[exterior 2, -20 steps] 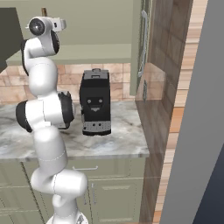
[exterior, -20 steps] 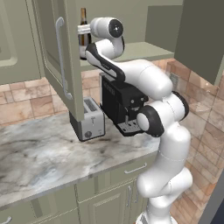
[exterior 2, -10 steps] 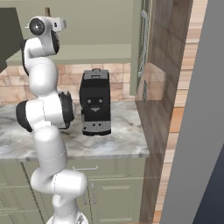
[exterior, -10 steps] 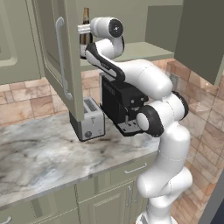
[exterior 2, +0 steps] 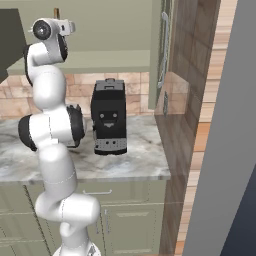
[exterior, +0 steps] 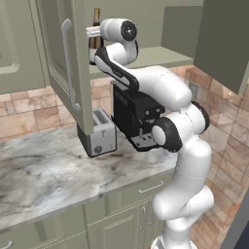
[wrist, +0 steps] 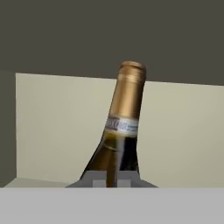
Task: Open the cabinet directly in front. Then move the wine and the mug to the dining counter with the candle on it.
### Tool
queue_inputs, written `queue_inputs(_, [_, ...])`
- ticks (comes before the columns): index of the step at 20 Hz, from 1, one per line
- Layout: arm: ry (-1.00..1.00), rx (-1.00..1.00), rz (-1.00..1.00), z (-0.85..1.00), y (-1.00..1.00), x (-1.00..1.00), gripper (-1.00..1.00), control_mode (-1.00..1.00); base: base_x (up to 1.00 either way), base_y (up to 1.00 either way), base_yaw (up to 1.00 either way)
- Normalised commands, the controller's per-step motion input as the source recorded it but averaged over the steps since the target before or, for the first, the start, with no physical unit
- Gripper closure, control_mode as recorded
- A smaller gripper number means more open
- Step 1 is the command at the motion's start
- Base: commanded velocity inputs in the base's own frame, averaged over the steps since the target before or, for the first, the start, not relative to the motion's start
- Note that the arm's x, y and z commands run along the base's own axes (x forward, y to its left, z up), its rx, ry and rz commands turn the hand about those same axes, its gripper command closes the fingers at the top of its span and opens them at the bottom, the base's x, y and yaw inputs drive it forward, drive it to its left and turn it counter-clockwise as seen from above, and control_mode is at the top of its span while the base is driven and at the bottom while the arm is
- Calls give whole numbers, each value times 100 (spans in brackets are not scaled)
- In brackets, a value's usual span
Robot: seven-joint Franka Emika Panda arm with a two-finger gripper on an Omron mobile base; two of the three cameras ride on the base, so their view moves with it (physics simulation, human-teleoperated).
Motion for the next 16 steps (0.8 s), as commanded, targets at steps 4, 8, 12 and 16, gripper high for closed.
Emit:
queue_inputs(4, [-9,2,0,5,-1,-26,100,-100,0,0,0])
queue_inputs(8, [-13,5,0,11,-17,-62,100,-100,0,0,0])
queue_inputs(12, [-14,4,0,0,-35,-98,100,-100,0,0,0])
queue_inputs(16, [-7,1,0,0,-11,-47,100,-100,0,0,0])
